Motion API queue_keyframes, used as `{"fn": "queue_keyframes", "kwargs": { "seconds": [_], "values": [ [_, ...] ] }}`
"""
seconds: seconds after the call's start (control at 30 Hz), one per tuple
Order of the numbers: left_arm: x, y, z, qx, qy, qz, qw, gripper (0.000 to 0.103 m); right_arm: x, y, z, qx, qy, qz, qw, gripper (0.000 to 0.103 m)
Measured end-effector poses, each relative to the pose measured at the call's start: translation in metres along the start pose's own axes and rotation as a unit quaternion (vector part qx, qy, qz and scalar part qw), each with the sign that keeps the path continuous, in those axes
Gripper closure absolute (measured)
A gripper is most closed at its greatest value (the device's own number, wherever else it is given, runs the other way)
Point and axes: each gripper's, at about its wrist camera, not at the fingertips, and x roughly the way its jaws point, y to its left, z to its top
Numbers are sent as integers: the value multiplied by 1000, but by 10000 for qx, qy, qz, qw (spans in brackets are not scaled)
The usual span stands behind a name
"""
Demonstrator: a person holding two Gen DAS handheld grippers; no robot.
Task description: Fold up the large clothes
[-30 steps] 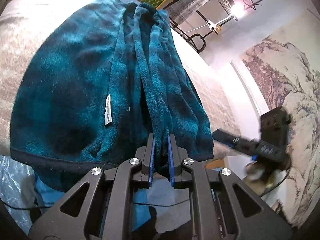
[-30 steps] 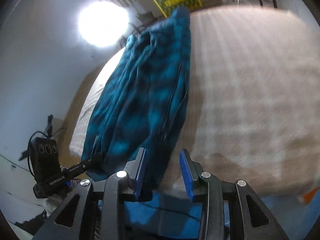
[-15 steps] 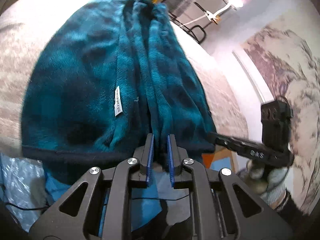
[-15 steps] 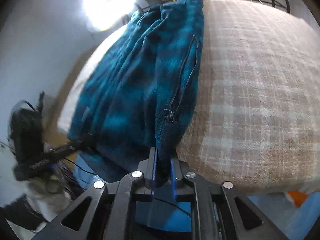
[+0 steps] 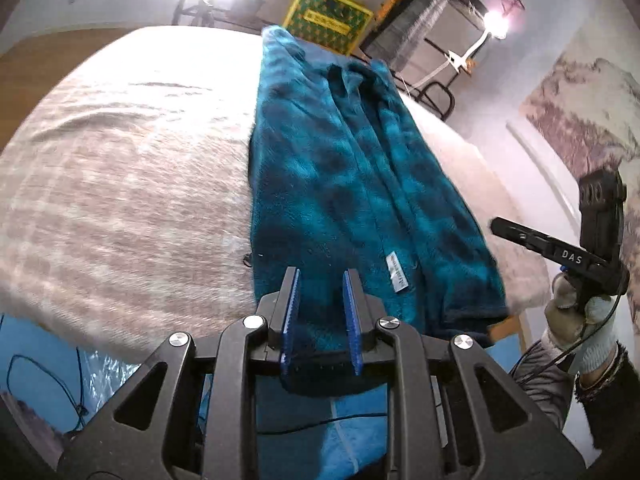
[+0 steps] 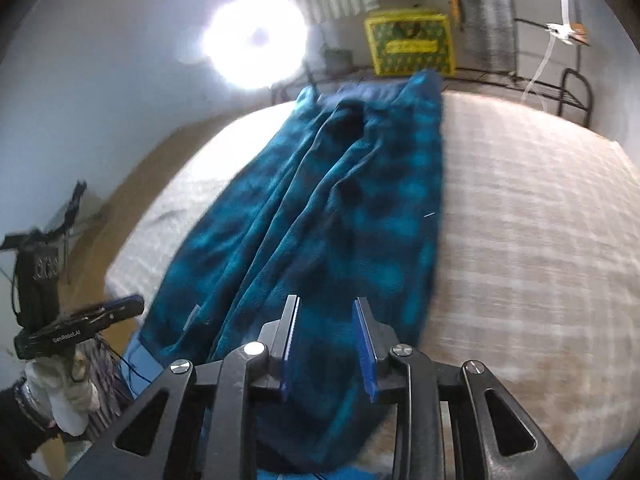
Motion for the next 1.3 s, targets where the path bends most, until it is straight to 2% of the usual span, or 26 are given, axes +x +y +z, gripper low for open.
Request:
{"fn": "queue_keyframes", "kwargs": {
  "seconds": [0.07,0.2,0.27,0.37,0.4,0.43,0.47,0.5,0.57,0.67,0.77,0.87,1.0,1.1,1.23,1.3],
  "values": [
    [16,-6,-3,79,166,-62,9998,83,16,13,-7,-187,141,91,9997,75],
    [39,-17,-15,545,293,137,9980,83,45,33,-27,-677,534,-44,9963,75],
    [37,-19,-16,614,300,149,9976,80,53,36,-37,-832,649,-213,9942,75],
    [22,-16,-10,599,451,-15,9972,78,44,35,-34,-768,683,-63,9947,72],
    [14,-10,-7,440,416,-76,9981,74,35,29,-33,-652,638,65,9958,69],
    [7,-5,-5,319,368,-117,9987,60,27,23,-31,-557,568,117,9968,59],
    [-2,3,-3,136,277,-120,9995,50,16,16,-30,-463,481,122,9977,45],
    [-10,14,0,-73,169,-116,9998,35,4,8,-32,-338,367,98,9987,40],
    [-16,38,4,-570,145,-164,9981,34,-13,-12,-37,1,249,138,9996,32],
    [-6,68,1,-1277,423,-366,9902,34,-17,-47,-50,678,474,361,9959,32],
    [9,78,-7,-1716,709,-867,9788,34,-12,-70,-63,1229,678,618,9882,31],
    [14,73,-8,-1732,772,-1091,9758,34,-2,-87,-72,1754,758,1194,9743,31],
    [19,57,-16,-1806,1056,-1403,9677,34,11,-88,-82,2013,841,1784,9595,36],
    [14,48,-24,-1706,1008,-1338,9710,34,23,-84,-80,2073,934,2133,9501,39],
    [9,54,-29,-2057,972,-1436,9632,34,37,-87,-77,2333,988,2436,9362,39],
    [9,52,-29,-2000,978,-1390,9649,34,41,-89,-76,2426,1025,2535,9308,48]
  ]
}}
